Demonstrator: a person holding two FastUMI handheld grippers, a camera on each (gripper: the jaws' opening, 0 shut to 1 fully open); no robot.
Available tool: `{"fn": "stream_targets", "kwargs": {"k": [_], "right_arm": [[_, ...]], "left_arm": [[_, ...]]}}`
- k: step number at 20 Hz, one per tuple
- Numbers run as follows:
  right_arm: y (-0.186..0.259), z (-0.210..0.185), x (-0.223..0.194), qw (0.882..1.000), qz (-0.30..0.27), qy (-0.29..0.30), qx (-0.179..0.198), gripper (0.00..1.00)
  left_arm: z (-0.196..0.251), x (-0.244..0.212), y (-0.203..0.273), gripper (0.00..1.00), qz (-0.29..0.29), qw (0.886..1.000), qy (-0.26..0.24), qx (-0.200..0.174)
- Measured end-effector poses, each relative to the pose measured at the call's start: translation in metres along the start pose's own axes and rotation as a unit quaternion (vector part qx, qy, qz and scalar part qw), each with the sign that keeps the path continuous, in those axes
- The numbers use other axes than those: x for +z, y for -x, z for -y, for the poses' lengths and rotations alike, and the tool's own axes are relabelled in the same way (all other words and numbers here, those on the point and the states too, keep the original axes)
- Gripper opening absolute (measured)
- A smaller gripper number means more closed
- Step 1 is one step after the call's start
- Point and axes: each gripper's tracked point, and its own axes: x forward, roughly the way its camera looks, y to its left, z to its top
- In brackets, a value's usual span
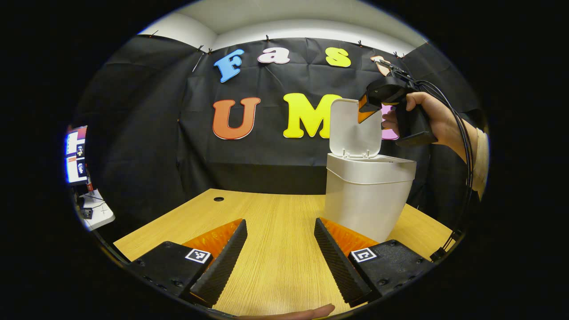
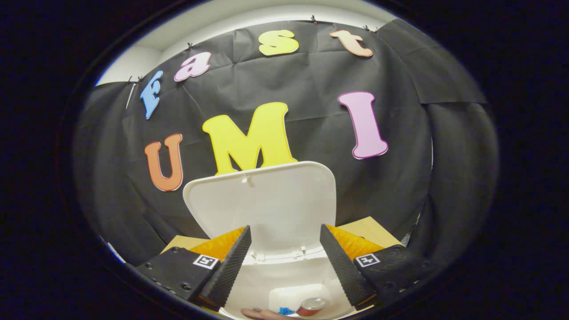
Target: Press the lid of the desktop garbage bin to open it, pick up the crumpled paper on the desktop and throw it into the bin, then pick up the pop can on the desktop and drop it into the bin, and finally close the garbage bin lid.
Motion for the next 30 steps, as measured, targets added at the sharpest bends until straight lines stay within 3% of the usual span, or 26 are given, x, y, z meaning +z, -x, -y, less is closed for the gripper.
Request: {"fn": "stream_targets", "kwargs": {"k": [4, 8, 12, 16, 18, 20, 23, 30], "right_arm": [[0.012, -0.01, 0.024, 0.999, 0.025, -0.005, 0.026, 0.95], [0.029, -0.03, 0.062, 0.997, 0.061, 0.0, 0.057, 0.95], [0.031, -0.045, 0.1, 0.992, 0.114, 0.03, 0.054, 0.95], [0.015, -0.069, 0.098, 0.988, 0.118, 0.076, 0.062, 0.92], [0.003, -0.071, 0.092, 0.987, 0.114, 0.097, 0.049, 0.92], [-0.011, -0.061, 0.085, 0.99, 0.099, 0.1, 0.023, 0.94], [-0.024, -0.055, 0.084, 0.992, 0.096, 0.082, 0.021, 0.96], [0.0, -0.052, 0.076, 0.991, 0.078, 0.101, 0.028, 0.99]], "left_arm": [[-0.001, 0.001, 0.001, 0.99, 0.0, 1.0, 0.0, 0.0], [0.008, 0.001, 0.001, 0.99, -0.003, 1.0, 0.01, -0.025], [-0.004, 0.001, 0.0, 0.98, -0.001, 1.0, 0.006, -0.013], [-0.014, -0.001, -0.003, 0.98, -0.005, 1.0, 0.01, -0.006], [-0.02, -0.003, -0.005, 0.98, -0.007, 1.0, 0.012, 0.002], [-0.022, -0.005, -0.007, 0.98, -0.012, 1.0, 0.013, 0.002], [-0.032, -0.002, -0.005, 0.98, -0.009, 1.0, 0.011, 0.012], [-0.028, -0.003, -0.004, 0.98, -0.009, 1.0, 0.013, 0.001]]}}
